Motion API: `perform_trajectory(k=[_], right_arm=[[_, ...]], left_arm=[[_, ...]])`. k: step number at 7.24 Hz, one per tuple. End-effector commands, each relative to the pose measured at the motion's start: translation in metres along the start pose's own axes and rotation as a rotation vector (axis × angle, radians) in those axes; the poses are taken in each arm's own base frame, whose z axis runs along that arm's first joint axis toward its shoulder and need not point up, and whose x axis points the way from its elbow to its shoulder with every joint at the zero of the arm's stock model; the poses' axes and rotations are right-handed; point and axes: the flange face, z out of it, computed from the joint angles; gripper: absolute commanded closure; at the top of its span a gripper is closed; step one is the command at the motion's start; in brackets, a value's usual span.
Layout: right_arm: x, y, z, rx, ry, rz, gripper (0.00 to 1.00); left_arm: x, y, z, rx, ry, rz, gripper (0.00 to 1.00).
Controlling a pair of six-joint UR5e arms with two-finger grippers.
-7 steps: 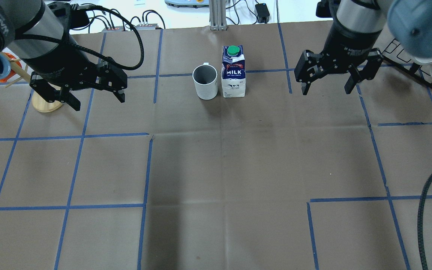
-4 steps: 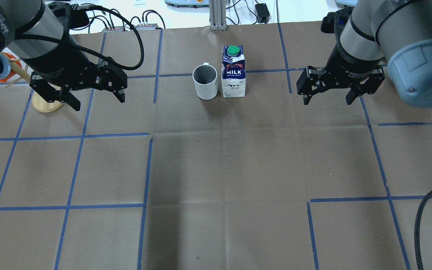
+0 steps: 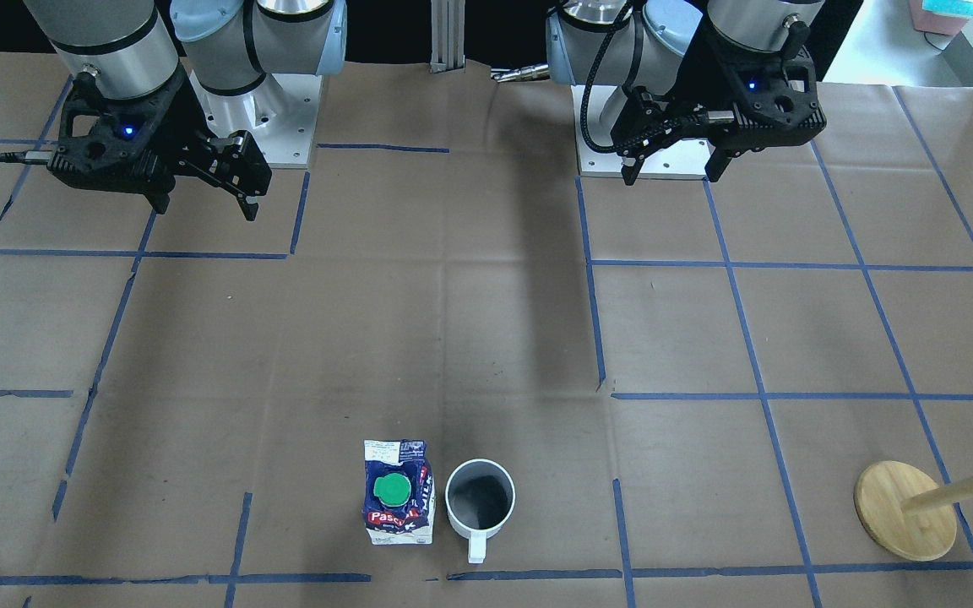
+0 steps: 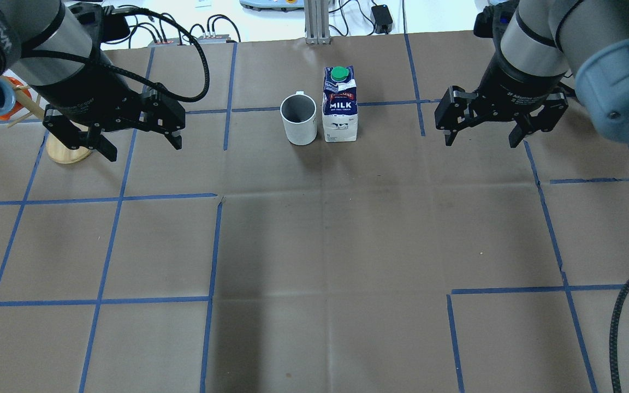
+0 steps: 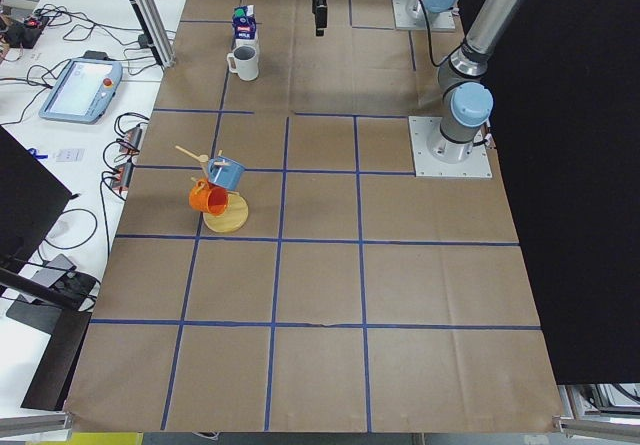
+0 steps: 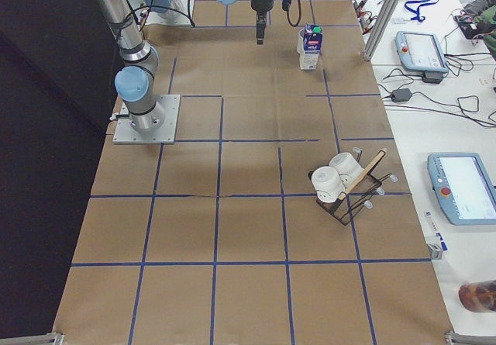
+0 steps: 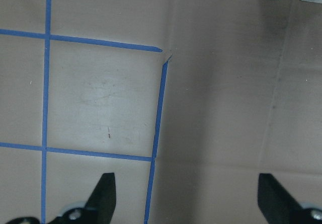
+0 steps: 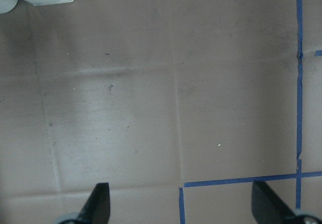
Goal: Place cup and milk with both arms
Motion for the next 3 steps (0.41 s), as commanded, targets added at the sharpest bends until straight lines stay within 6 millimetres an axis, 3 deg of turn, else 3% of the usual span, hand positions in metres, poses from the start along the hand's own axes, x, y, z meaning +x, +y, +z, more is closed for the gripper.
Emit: perform_trajectory(k=[1,3], right_arm=[[0.0000,0.0006,0.0019,-0.006,0.001,0.000,0.00],[0.0001,0.0012,0.0025,-0.006,0.001,0.000,0.00]], left_arm=[[0.0000,0.0000,0.0000,0.000,0.000,0.000,0.00],[0.0000,0.0000,0.0000,0.000,0.000,0.000,0.00]])
